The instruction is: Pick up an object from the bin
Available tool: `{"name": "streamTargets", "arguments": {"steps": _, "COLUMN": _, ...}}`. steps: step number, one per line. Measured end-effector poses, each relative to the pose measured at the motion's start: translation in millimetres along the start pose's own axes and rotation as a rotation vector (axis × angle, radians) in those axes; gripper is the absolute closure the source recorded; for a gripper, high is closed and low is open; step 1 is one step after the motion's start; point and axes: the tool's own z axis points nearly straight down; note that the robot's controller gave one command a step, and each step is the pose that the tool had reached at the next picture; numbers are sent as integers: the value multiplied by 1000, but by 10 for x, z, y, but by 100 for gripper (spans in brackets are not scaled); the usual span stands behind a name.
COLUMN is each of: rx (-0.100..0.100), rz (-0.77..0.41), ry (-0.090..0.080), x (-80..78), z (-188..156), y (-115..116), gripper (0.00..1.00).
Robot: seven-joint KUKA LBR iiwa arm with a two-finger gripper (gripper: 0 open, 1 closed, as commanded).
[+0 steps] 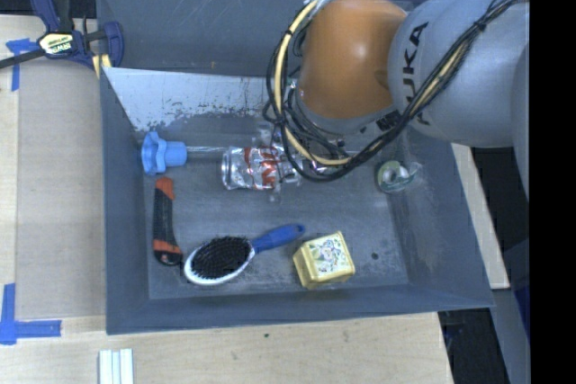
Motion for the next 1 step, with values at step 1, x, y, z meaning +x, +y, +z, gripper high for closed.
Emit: {"name": "streamTargets", "arguments": {"steps": 1, "rx": 1, "rz": -95, "ry": 0, "x": 189, "z": -1064, "y": -227, "gripper": 100}}
